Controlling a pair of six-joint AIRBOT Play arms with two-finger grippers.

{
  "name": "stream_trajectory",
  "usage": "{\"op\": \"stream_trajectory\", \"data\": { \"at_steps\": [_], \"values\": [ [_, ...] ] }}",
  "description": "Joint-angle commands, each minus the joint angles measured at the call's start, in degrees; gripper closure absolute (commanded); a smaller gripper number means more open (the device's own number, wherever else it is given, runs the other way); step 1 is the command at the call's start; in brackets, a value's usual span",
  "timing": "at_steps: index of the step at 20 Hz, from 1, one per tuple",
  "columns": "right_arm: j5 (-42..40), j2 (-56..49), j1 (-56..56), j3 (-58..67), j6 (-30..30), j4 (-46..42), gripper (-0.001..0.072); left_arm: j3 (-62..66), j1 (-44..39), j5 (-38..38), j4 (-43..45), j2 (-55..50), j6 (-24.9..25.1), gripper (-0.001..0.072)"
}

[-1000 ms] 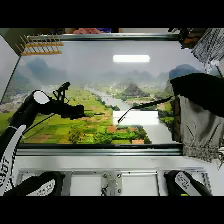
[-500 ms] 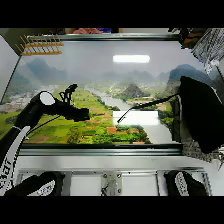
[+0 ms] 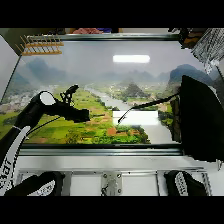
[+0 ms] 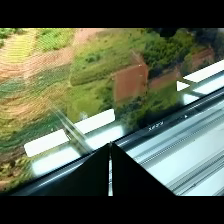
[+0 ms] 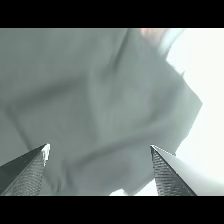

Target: Fold the clothes and pants, and hang the long-sleeved shirts on hangers.

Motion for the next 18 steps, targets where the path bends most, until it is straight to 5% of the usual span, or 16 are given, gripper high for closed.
{"op": "stream_trajectory", "data": {
  "at_steps": [1, 6, 9, 10, 12, 18],
  "values": [
    [-3.1, 1.2, 1.0, 10.2, -3.8, 7.3, -0.0003, 0.0, 0.0, -0.3, 0.0, 0.0, 0.0, 0.0689],
    [-4.3, 6.0, 13.9, 6.8, -12.9, 42.2, -0.0002, 0.0, 0.0, -0.2, -0.1, 0.0, -0.1, 0.0689],
    [-4.1, 6.2, 24.9, 2.0, -12.9, 47.5, 0.0010, 0.0, 0.0, -0.2, -0.2, 0.0, -0.1, 0.0689],
    [-4.2, 6.1, 28.1, 0.6, -13.0, 47.4, 0.0127, 0.0, 0.0, -0.2, -0.2, 0.0, -0.1, 0.0689],
    [-4.1, 5.6, 32.4, -0.9, -13.0, 47.5, 0.0671, 0.0, 0.0, -0.2, -0.2, 0.0, -0.1, 0.0689],
    [-4.1, 5.0, 34.6, -1.0, -12.9, 47.6, 0.0700, 0.0, 0.0, -0.2, -0.2, 0.0, -0.1, 0.0689]
  ]
}}
